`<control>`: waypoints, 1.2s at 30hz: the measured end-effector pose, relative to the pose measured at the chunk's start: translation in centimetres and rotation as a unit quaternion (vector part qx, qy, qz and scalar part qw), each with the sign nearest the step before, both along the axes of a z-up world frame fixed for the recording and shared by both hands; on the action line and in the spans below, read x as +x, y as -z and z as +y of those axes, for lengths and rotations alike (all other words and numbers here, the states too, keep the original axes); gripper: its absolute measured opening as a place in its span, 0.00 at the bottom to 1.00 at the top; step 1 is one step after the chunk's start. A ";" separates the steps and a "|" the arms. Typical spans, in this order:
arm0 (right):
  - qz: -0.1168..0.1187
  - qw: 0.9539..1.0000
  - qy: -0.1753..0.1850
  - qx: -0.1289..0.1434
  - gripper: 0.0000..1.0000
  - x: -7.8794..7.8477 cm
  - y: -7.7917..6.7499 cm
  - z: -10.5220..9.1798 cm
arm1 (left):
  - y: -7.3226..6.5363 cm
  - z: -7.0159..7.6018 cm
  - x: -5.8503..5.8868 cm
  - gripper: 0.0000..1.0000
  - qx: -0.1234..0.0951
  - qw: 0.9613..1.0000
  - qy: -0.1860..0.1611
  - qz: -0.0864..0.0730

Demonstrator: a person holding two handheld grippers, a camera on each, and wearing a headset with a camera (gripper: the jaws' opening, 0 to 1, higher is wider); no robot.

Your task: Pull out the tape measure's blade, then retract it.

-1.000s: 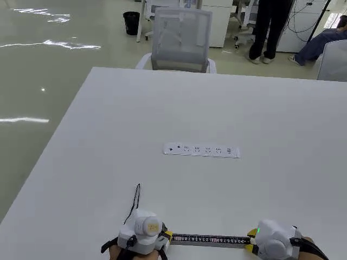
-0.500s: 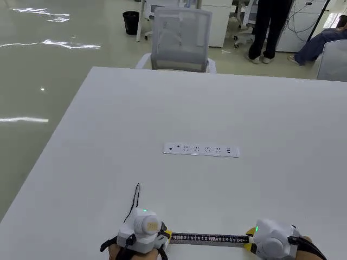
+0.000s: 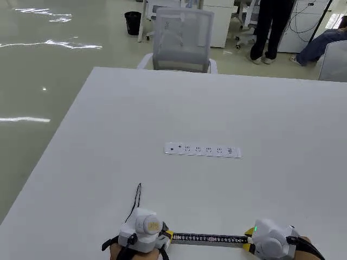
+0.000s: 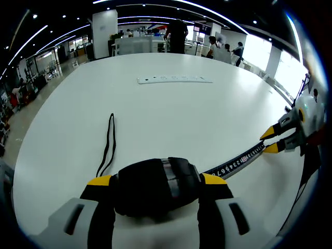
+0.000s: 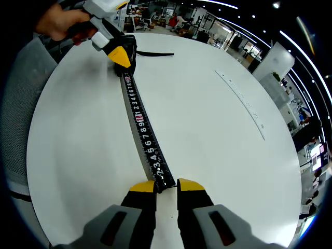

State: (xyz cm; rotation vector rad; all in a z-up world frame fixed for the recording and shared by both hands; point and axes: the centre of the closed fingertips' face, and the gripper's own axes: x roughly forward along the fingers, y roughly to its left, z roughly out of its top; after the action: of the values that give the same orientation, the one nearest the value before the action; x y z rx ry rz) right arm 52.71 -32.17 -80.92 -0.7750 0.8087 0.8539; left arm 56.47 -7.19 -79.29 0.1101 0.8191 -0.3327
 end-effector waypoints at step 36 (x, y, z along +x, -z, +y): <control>0.015 1.000 -0.005 0.013 0.13 0.0 0.0 2.3 | 0.0 -0.1 0.1 0.61 -0.001 1.000 0.008 0.000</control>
State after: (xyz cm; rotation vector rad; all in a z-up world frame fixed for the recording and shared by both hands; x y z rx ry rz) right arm 52.69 -29.91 -80.96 -0.7454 0.8187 0.8857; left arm 56.57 -7.24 -79.26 0.1156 0.8180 -0.3489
